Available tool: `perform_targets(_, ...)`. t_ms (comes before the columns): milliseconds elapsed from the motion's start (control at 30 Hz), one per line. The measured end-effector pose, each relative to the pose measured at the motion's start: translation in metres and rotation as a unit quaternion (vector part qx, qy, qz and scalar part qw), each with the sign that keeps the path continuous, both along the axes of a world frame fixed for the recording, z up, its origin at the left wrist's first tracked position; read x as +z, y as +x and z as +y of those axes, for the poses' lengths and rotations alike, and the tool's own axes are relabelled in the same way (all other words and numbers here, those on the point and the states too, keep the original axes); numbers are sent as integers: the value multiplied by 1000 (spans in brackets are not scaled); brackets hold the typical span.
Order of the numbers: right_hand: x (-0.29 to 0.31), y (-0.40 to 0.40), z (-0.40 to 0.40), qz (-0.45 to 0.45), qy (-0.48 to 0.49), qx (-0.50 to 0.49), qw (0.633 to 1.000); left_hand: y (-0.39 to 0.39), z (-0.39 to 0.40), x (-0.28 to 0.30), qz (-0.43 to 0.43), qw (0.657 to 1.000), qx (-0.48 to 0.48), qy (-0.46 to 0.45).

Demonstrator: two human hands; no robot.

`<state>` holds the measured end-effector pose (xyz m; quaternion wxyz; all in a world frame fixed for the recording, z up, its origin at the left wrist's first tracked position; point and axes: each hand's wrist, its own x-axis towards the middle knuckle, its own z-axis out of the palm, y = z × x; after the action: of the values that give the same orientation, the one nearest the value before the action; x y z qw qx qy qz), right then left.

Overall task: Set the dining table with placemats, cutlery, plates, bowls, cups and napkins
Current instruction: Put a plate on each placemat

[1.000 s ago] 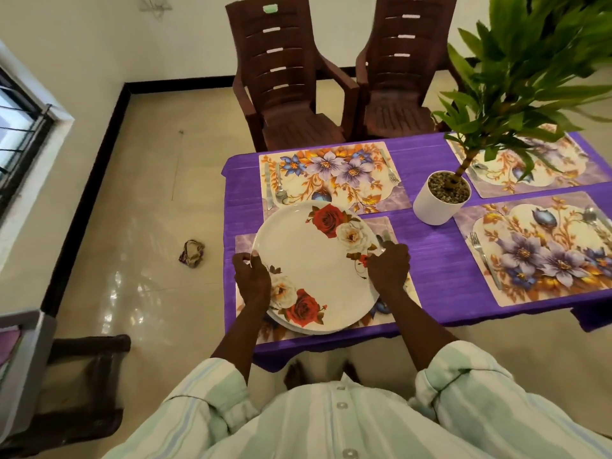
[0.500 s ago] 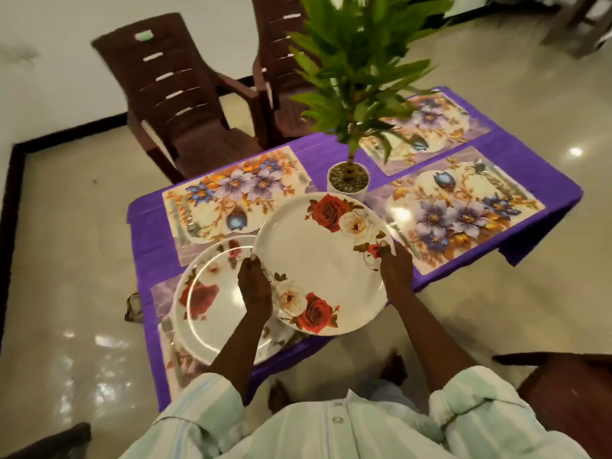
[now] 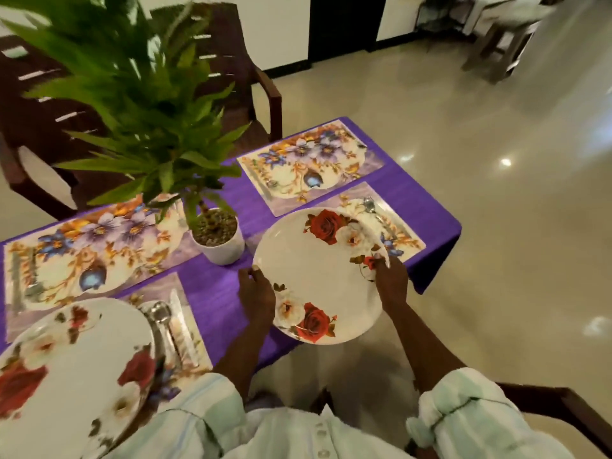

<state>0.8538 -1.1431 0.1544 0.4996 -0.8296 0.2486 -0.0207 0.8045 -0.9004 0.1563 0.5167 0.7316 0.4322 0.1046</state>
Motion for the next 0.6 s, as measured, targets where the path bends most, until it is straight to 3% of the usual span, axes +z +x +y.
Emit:
perform_targets(133,-6,43,-13,22,-43,12,999,36,-11,-7,78,994,4,74)
perform_targets(233,-13,78,-19,51,-49,23,997,66,-19,-15,67,991,29,108)
perform_targets(600,-32,154,-33,70,-123,94,986,108,-47,-23,99,985,93,105)
